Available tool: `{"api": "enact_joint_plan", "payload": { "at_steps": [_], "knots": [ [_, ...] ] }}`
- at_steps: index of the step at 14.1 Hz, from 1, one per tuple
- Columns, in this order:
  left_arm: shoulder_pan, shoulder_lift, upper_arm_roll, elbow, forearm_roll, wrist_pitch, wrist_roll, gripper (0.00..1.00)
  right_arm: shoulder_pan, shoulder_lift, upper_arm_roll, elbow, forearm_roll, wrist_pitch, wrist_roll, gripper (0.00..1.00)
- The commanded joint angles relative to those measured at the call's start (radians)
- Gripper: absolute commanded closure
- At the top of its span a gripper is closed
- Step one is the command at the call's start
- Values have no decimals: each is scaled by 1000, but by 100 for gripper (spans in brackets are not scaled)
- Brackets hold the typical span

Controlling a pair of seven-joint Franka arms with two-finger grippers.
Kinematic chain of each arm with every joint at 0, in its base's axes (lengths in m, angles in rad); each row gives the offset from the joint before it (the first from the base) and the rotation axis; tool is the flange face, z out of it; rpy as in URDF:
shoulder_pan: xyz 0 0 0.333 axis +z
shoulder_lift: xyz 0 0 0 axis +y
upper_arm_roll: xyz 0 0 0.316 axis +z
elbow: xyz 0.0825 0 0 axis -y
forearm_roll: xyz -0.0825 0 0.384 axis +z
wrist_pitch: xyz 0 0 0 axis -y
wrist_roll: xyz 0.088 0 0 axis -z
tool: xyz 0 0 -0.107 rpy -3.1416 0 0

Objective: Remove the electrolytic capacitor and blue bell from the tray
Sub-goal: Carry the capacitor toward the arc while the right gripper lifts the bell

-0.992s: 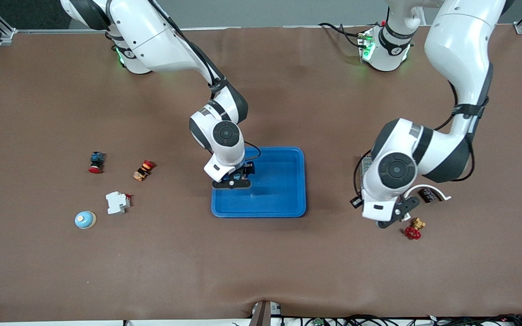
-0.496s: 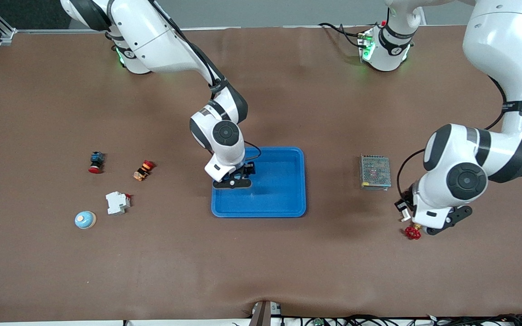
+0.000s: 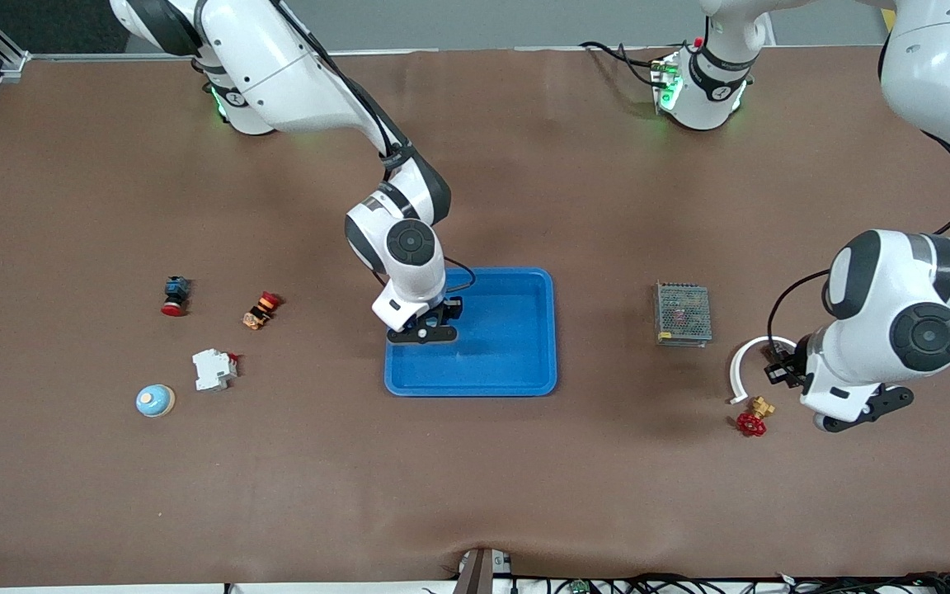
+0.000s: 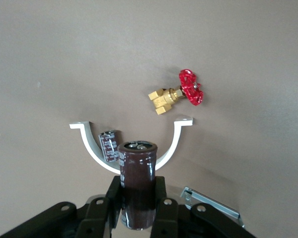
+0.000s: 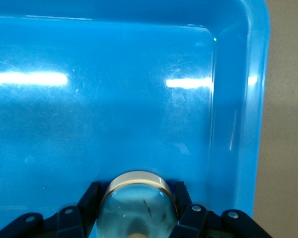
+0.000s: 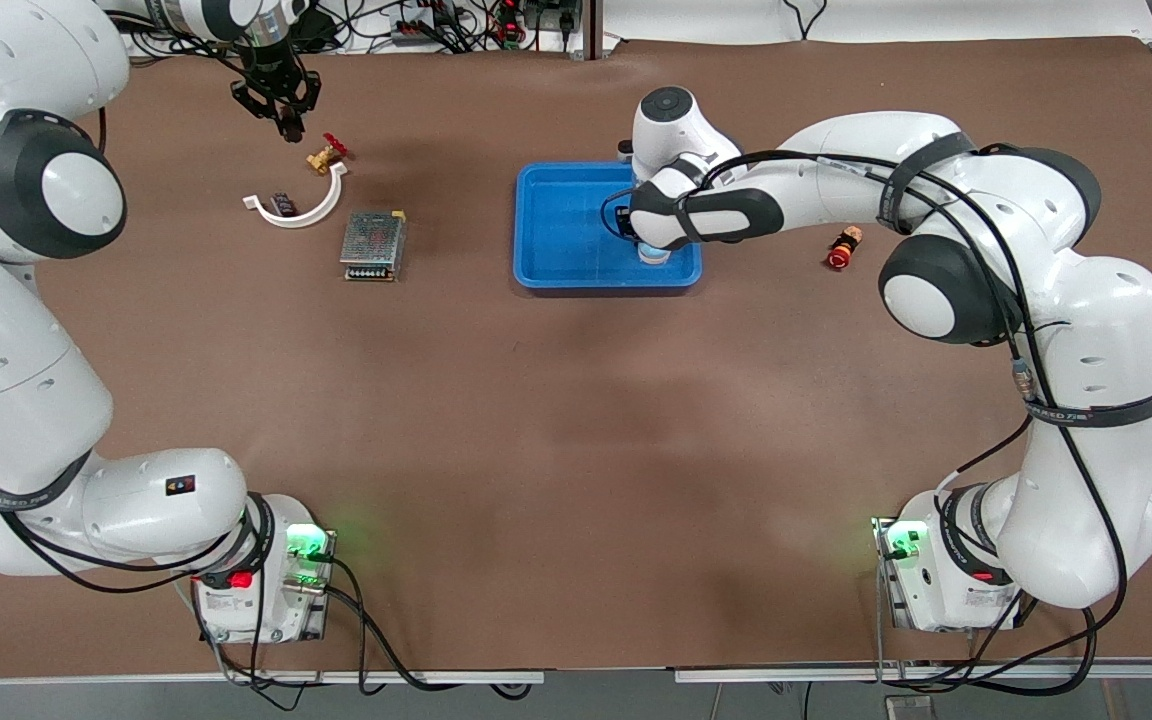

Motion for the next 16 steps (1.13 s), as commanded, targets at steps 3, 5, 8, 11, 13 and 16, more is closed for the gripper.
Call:
{"api": "enact_joint_plan", "payload": {
  "at_steps": [3,5,8,11,13,16],
  "knots": [
    [22,-25,-5,-27,12,6,50,100,3,-29,-1,9,-23,-22,0,71],
    [60,-25,-11,-33,5,3,104,100,-2,-58,1,32,-23,-102,-6,71],
    [130,15,-11,-33,8,29,208,100,-11,-133,1,46,-17,-239,-71,71],
    [143,64,-1,-36,20,124,212,100,-46,-239,2,44,-9,-426,-202,71],
    [163,90,0,-36,76,167,212,100,-69,-303,2,38,-9,-521,-274,72],
    [160,124,-1,-29,121,227,199,100,-146,-397,2,29,-8,-653,-441,72]
  ]
}}
